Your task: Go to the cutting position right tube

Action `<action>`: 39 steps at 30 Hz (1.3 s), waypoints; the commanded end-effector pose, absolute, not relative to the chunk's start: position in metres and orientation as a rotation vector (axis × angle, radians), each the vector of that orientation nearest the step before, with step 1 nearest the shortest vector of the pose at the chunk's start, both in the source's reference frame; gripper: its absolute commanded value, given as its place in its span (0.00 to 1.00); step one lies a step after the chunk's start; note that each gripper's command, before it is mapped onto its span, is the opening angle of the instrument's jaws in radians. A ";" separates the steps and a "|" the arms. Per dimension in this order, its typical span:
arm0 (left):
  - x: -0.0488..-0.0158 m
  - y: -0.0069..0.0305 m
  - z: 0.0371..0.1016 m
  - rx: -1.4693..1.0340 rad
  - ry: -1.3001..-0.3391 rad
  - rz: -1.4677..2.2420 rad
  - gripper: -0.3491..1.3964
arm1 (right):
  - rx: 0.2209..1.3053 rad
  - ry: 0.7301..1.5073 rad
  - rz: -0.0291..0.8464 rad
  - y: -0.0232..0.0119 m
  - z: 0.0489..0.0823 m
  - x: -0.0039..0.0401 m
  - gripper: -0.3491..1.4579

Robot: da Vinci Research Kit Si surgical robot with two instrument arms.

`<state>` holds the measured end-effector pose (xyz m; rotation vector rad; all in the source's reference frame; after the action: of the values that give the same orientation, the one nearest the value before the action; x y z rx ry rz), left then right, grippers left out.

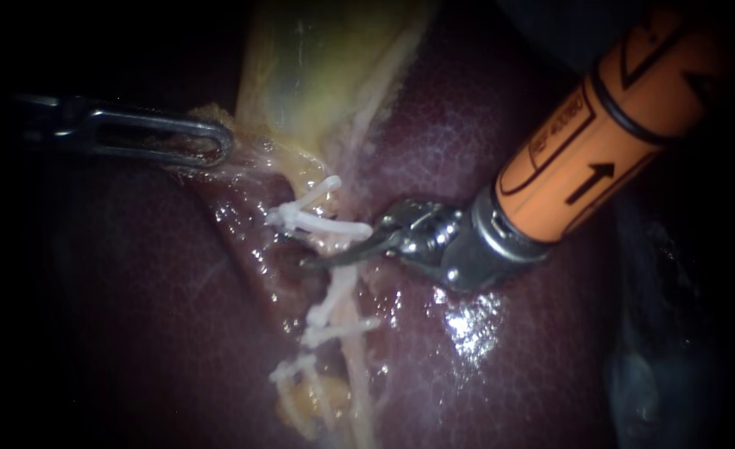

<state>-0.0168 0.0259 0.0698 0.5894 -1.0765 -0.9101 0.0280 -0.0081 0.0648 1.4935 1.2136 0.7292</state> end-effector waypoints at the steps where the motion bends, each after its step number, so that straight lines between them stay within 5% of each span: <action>1: -0.0168 0.0259 0.0698 0.590 -1.076 -0.910 0.00 | 1.498 1.207 0.736 -0.0082 0.0649 0.0279 0.97; 11: -0.0169 0.0259 0.0698 0.589 -1.076 -0.910 0.00 | 1.494 1.210 0.725 -0.0095 0.0640 0.0291 0.96; 19: -0.0168 0.0259 0.0698 0.590 -1.076 -0.910 0.00 | 1.238 1.416 0.513 -0.0106 0.0627 0.0304 0.91; 25: -0.0168 0.0259 0.0698 0.590 -1.076 -0.910 0.00 | 1.063 1.502 0.446 -0.0114 0.0623 0.0313 0.93; 39: -0.0168 0.0259 0.0698 0.590 -1.076 -0.910 0.00 | 0.985 1.500 0.439 -0.0116 0.0624 0.0319 0.93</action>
<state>-0.0168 0.0259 0.0698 0.5894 -1.0762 -0.9099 0.0320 -0.0117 0.0624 0.9807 1.4985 0.4394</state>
